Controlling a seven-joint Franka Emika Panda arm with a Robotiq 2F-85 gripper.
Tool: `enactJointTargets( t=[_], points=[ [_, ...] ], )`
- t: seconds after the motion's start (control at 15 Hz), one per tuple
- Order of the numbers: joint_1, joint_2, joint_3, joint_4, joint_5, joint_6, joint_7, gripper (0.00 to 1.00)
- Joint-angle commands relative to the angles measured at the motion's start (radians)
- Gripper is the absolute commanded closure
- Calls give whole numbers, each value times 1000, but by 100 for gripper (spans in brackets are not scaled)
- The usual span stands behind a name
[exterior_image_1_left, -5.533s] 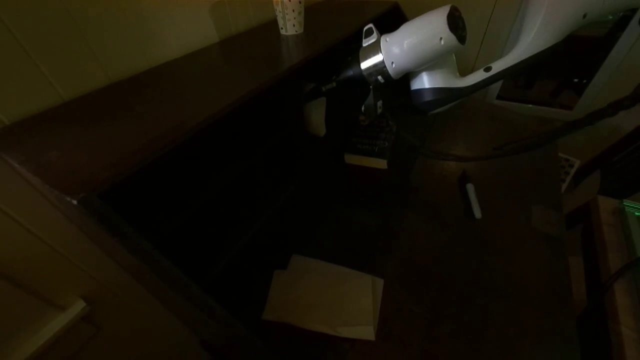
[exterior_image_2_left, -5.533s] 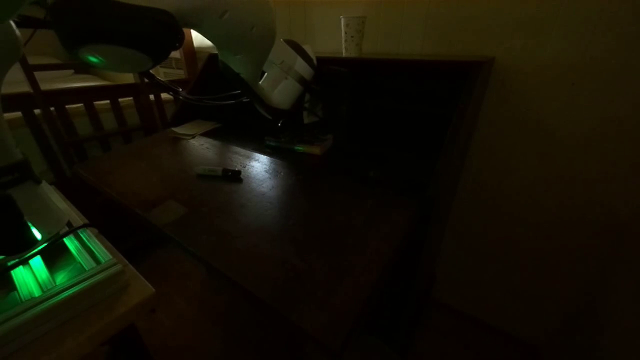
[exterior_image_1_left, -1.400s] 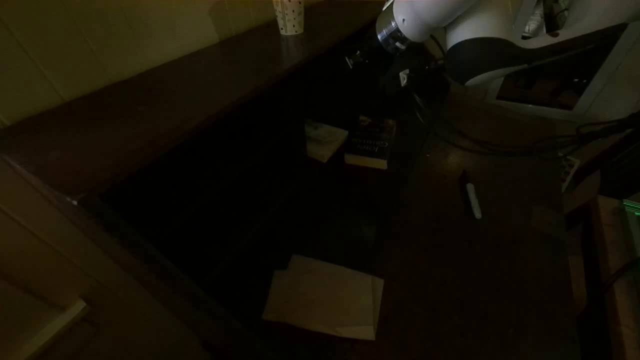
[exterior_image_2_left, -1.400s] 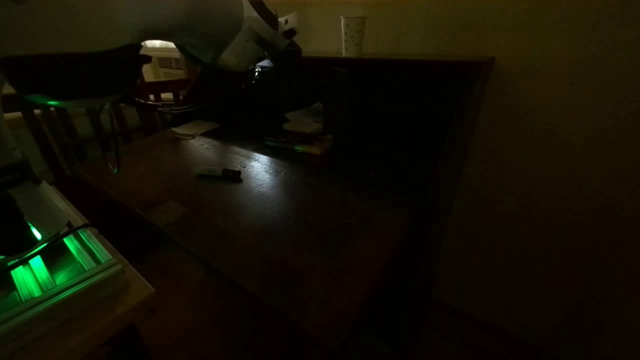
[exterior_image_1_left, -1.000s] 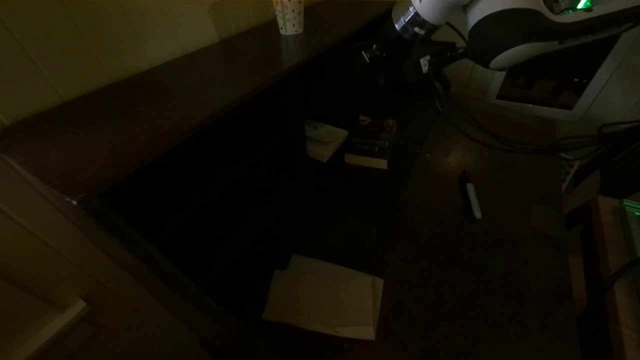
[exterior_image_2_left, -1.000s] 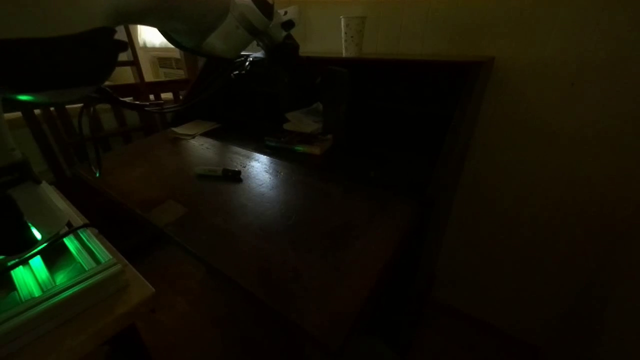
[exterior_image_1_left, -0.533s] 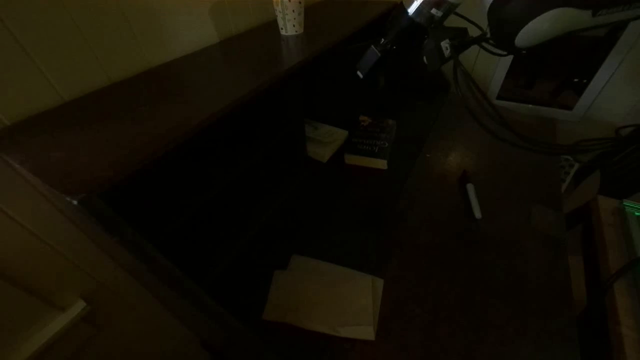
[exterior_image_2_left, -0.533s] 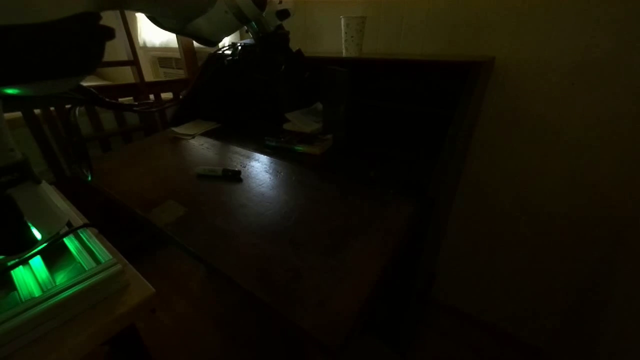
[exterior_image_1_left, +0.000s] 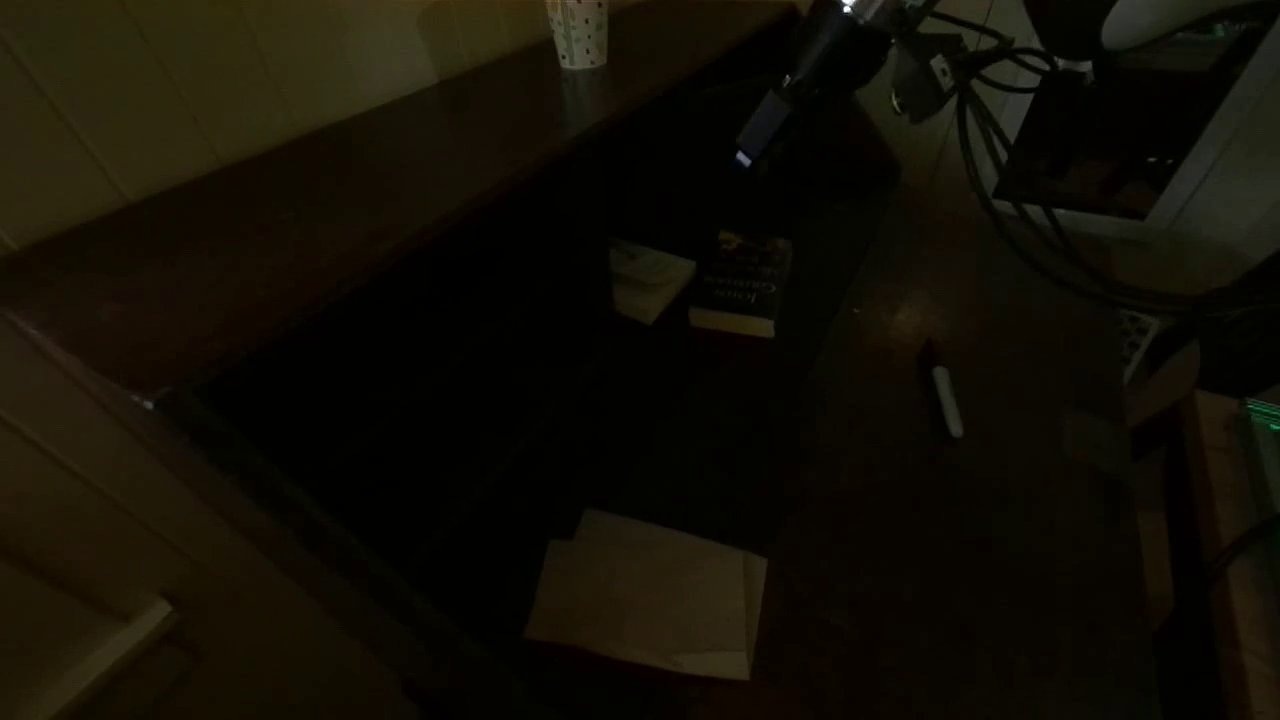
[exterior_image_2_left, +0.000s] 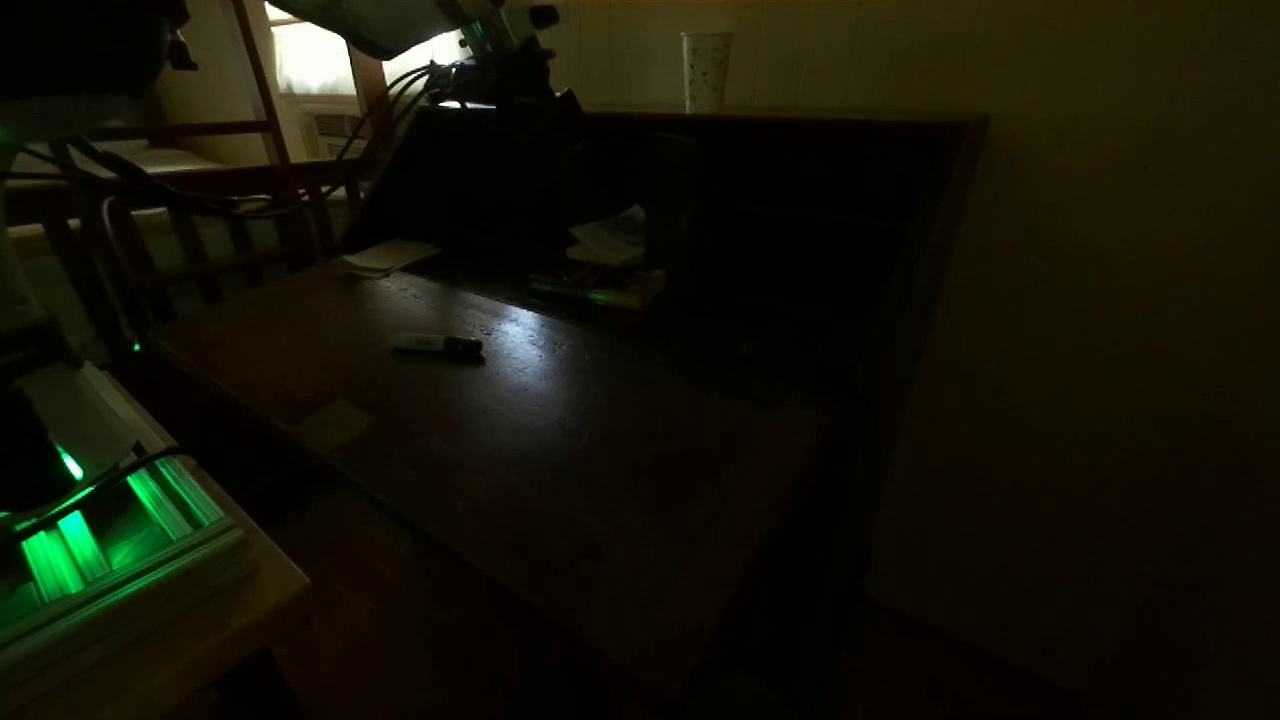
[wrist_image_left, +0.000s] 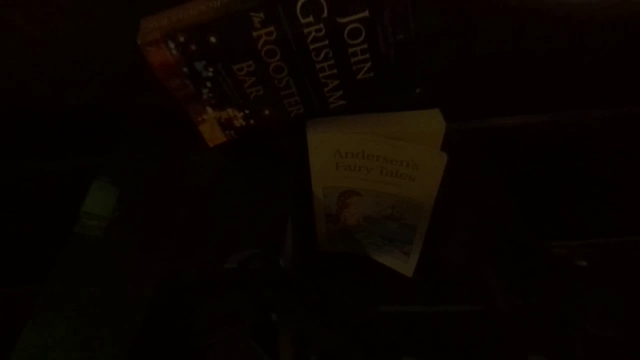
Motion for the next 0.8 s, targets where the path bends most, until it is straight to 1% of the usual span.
enactJointTargets(
  t=[0.0, 0.33, 0.73],
  points=[
    [-36, 68, 16, -33, 101, -3, -60, 0],
    [-61, 139, 17, -47, 179, 4, -137, 0],
    [-107, 230, 29, -58, 236, 21, -199, 0]
  ],
)
